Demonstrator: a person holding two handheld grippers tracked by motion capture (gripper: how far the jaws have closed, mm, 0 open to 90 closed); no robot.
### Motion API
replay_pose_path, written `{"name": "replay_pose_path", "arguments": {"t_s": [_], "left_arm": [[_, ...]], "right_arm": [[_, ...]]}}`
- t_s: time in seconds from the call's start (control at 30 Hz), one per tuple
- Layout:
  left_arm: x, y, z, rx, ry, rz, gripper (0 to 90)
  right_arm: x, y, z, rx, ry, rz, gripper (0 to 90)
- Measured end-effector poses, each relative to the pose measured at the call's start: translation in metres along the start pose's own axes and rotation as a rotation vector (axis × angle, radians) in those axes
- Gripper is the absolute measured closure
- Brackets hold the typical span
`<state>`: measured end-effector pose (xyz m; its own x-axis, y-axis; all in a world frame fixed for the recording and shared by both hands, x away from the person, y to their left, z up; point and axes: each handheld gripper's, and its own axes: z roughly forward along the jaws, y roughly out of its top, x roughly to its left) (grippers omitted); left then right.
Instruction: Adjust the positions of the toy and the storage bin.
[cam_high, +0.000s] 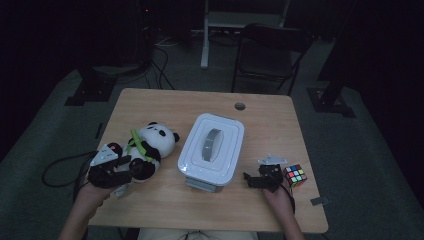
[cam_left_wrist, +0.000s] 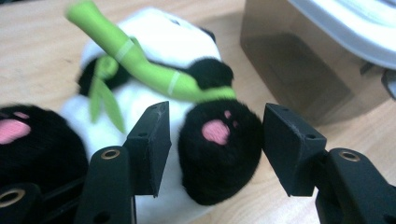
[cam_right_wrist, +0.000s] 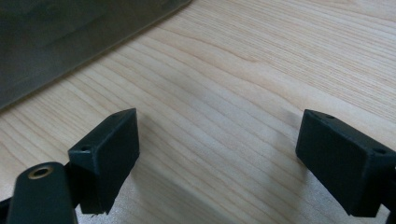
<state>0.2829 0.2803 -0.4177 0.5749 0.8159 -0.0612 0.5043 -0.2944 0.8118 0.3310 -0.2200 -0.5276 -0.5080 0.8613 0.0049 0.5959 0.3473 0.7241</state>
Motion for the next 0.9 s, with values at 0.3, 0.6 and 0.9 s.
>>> {"name": "replay_pose_path", "arguments": {"t_s": [0.3, 0.6, 0.9], "left_arm": [[0.022, 0.020, 0.016, -0.006, 0.041, -0.047, 41.2], [0.046, 0.034, 0.033, 0.025, 0.083, -0.087, 41.3], [0.048, 0.028, 0.052, 0.046, 0.077, -0.107, 47.7]], "right_arm": [[0.000, 0.000, 0.000, 0.000, 0.000, 0.000, 13.0], [0.000, 0.000, 0.000, 0.001, 0.000, 0.000, 13.0], [0.000, 0.000, 0.000, 0.000, 0.000, 0.000, 13.0]]}}
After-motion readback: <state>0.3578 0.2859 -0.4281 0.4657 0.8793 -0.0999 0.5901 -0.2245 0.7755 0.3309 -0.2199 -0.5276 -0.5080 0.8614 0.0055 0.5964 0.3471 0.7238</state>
